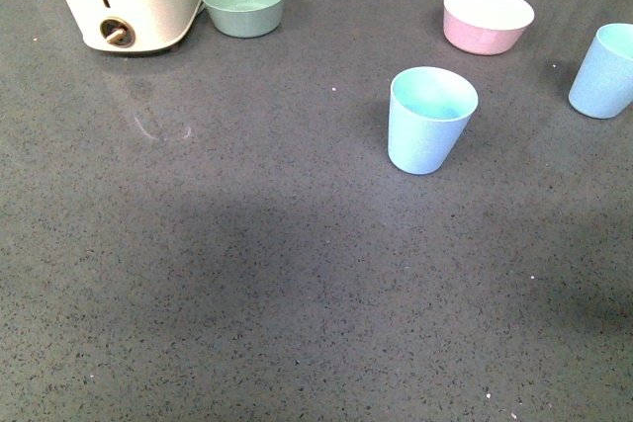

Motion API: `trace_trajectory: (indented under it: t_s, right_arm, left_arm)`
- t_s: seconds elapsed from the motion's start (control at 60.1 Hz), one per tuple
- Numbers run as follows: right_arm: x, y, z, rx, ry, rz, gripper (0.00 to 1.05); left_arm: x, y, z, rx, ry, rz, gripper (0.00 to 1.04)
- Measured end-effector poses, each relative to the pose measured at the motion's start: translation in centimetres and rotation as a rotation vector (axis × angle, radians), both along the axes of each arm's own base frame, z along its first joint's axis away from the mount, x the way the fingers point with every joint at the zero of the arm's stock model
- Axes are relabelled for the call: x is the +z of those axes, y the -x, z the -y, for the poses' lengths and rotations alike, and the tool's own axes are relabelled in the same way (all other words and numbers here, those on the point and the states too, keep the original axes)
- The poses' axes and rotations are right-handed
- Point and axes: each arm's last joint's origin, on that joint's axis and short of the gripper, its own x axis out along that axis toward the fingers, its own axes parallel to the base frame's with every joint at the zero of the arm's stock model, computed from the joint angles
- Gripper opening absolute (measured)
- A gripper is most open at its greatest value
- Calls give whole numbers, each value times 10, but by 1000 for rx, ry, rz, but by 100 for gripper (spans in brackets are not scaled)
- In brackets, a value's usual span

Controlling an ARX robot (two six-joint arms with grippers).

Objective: Stack blue cups with both arms

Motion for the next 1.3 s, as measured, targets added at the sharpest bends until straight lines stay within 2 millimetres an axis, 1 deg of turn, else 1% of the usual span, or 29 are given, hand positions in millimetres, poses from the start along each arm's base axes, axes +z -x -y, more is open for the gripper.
trace_trajectory:
  t_s: [0.083,0.117,0.15,0.167,0.2,0.216,0.233,0.25,0.283,0.3,0.316,0.333,0.35,0.383,0.4,0.466,0.516,0.633,0.799,0.966,1.182,1.199,1.299]
  right_arm:
    - [17,-14,10,6,36,24,96]
    - [27,-22,16,6,62,41,96]
    - [40,-34,23,15,122,60,96]
    - [43,-38,24,15,129,62,96]
    - [53,-52,30,42,187,65,96]
    - [55,-56,32,47,198,63,96]
    - [58,-64,34,59,215,59,96]
    - [61,-73,37,77,245,52,96]
    - [64,-91,42,115,280,25,96]
    - [64,-105,45,148,295,-4,96]
    - [64,-114,46,171,298,-26,96]
    - [63,-124,48,195,312,-47,96]
    - [62,-138,50,224,328,-78,96]
    - [60,-158,52,262,351,-115,96]
    - [58,-172,53,290,364,-140,96]
    - [52,-207,53,368,382,-209,96]
    - [49,-223,51,404,392,-239,96]
    - [38,-267,44,490,415,-317,96]
    - [24,-302,39,504,442,-374,96]
    - [8,-327,33,519,448,-428,96]
    - [-3,-348,20,526,456,-465,96]
    - [-4,-349,19,525,454,-468,95]
    - [-8,-353,17,527,444,-481,81]
  left_arm:
    - [0,0,0,0,0,0,52]
    - [0,0,0,0,0,0,57]
    - [0,0,0,0,0,0,63]
    - [0,0,0,0,0,0,66]
    - [0,0,0,0,0,0,72]
    - [0,0,0,0,0,0,75]
    - [0,0,0,0,0,0,79]
    - [0,0,0,0,0,0,81]
    - [0,0,0,0,0,0,89]
    - [0,0,0,0,0,0,93]
    - [0,0,0,0,0,0,97]
    - [0,0,0,0,-2,0,98]
    - [0,0,0,0,-2,0,97]
    - [0,0,0,0,-2,0,95]
    - [0,0,0,0,-2,0,96]
    - [0,0,0,0,-2,0,96]
    - [0,0,0,0,-2,0,96]
    - [0,0,0,0,-2,0,96]
    - [0,0,0,0,-2,0,96]
    - [0,0,0,0,-2,0,96]
    - [0,0,0,0,-2,0,96]
    - [0,0,0,0,-2,0,96]
    - [0,0,0,0,-2,0,96]
